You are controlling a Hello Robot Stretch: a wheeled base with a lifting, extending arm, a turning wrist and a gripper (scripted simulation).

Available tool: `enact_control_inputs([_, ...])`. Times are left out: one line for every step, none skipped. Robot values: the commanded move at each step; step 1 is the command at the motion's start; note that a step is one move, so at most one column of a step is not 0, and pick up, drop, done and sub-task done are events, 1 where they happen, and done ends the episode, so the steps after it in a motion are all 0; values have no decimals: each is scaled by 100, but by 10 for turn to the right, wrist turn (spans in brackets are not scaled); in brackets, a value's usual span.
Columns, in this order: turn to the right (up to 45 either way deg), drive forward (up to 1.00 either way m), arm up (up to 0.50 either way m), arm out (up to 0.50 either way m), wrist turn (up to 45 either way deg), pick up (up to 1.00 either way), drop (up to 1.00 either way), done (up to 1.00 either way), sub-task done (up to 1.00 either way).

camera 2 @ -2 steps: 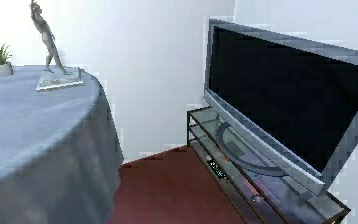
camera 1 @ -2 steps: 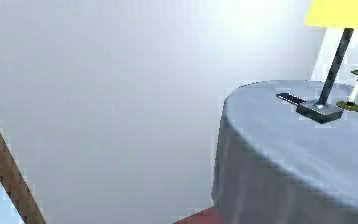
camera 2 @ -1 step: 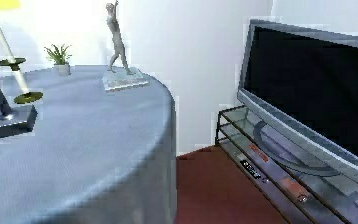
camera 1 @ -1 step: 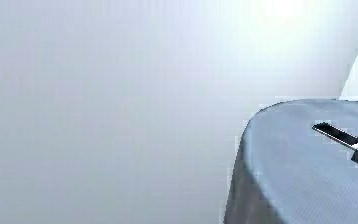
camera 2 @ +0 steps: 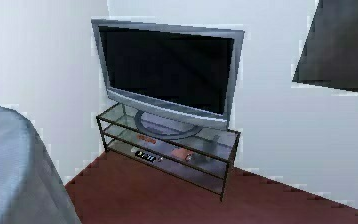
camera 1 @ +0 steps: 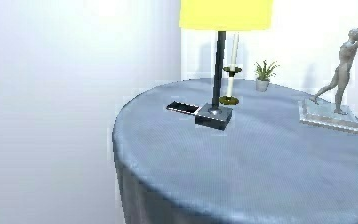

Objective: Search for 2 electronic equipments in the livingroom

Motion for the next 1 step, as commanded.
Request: enact_control_inputs([0,0,0,0,0,0,0,100,0])
